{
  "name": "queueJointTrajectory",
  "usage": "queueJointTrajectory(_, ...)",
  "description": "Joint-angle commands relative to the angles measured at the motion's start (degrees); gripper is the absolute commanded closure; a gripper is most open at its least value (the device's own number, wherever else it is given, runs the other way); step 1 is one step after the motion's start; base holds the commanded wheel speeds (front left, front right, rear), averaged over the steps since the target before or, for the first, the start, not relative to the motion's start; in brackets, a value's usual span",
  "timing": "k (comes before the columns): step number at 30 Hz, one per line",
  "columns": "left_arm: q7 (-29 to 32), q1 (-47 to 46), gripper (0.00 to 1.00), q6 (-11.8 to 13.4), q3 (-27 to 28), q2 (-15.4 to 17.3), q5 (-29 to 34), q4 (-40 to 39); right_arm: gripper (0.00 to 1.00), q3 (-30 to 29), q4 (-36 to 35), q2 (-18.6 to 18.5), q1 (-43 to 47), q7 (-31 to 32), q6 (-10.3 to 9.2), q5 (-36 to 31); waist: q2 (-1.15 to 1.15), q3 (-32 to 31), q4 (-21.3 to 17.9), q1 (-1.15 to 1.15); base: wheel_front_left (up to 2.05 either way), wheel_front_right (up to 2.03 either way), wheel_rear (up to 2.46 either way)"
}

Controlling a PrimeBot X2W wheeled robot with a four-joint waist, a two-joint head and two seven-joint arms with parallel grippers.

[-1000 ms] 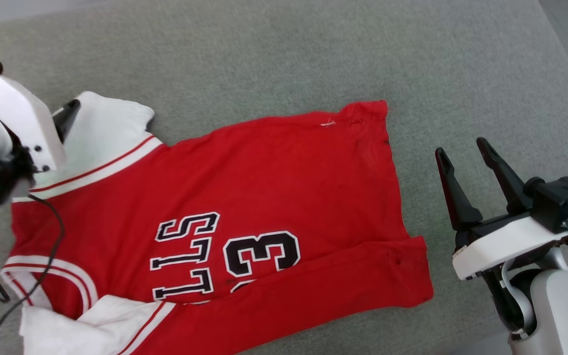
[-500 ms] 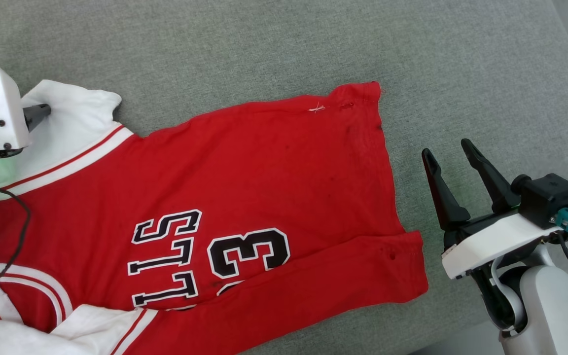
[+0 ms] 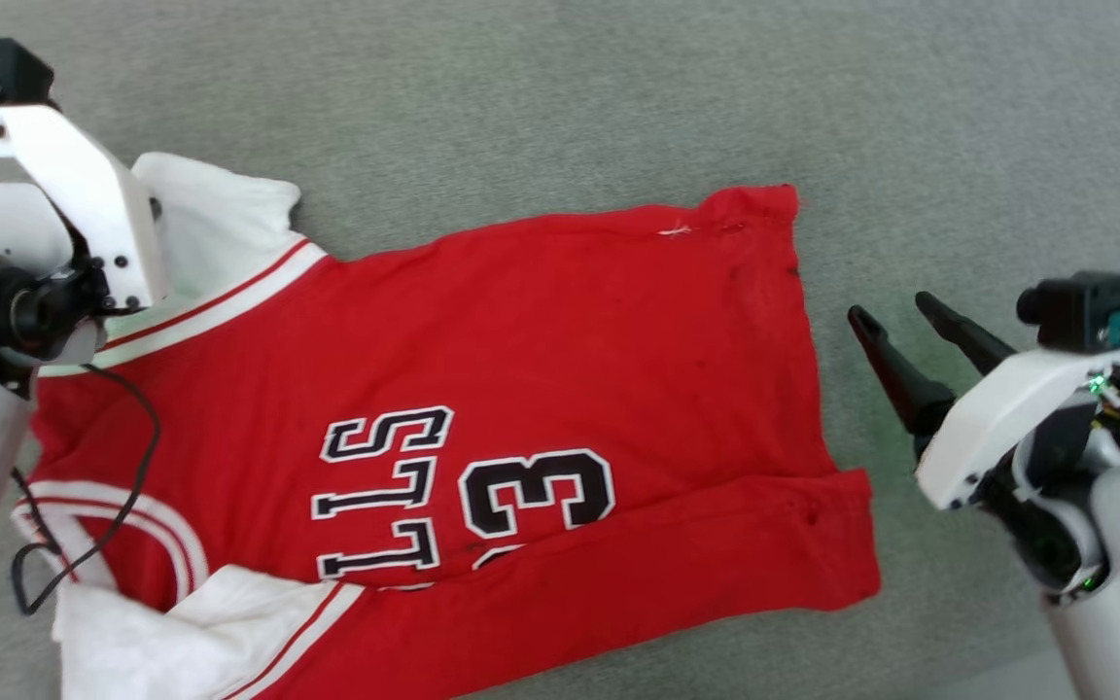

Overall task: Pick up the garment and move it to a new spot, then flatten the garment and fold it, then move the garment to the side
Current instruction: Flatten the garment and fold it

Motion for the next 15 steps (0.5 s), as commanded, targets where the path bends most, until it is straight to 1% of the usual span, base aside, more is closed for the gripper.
queueJointTrajectory(1, -0.6, -0.8, 1.00, -0.1, -0.1, -0.5, 0.3, -0.5, 0.00, 0.0, 0.5, -0.4, -1.7, 1.5, -0.05, 1.2, 0.00, -0.5, 1.8, -0.01, 0.00, 0.00, 0.00)
queueJointTrajectory(3, -1.6, -1.7, 1.00, -0.2, -0.3, -1.4, 0.9, -1.8, 0.00, -0.1, 2.0, -2.2, -4.0, 5.8, -0.05, 2.5, 0.00, -0.2, 3.4, -0.01, 0.00, 0.00, 0.00)
queueJointTrajectory(5, -2.4, -2.3, 1.00, -0.2, -0.5, -2.1, 1.4, -3.3, 0.00, -0.2, 3.3, -2.4, -6.2, 9.6, -0.04, 4.5, 0.00, 0.2, 5.0, -0.01, 0.00, 0.00, 0.00)
queueJointTrajectory(7, -3.4, -3.0, 1.00, -0.2, -0.9, -2.9, 1.9, -4.9, 0.00, -0.4, 4.7, -3.9, -9.0, 12.8, -0.06, 5.4, 0.00, 0.9, 6.7, -0.01, 0.00, 0.00, 0.00)
queueJointTrajectory(8, -3.8, -3.1, 1.00, -0.1, -1.0, -3.3, 2.1, -5.8, 0.00, -0.2, 5.4, -4.0, -10.1, 14.2, -0.06, 6.1, 0.00, 1.3, 7.4, -0.01, 0.00, 0.00, 0.00)
queueJointTrajectory(10, -4.5, -3.5, 1.00, 0.1, -1.3, -3.7, 2.6, -7.6, 0.00, 0.2, 6.5, -4.9, -12.4, 15.9, -0.05, 5.9, 0.00, 2.1, 8.9, -0.01, 0.00, 0.00, 0.00)
queueJointTrajectory(15, -6.2, -2.5, 1.00, 0.3, -1.4, -4.3, 3.1, -11.2, 0.00, 1.5, 10.5, -5.4, -16.8, 19.5, -0.05, 5.7, 0.00, 3.6, 11.2, -0.01, 0.00, 0.00, 0.00)
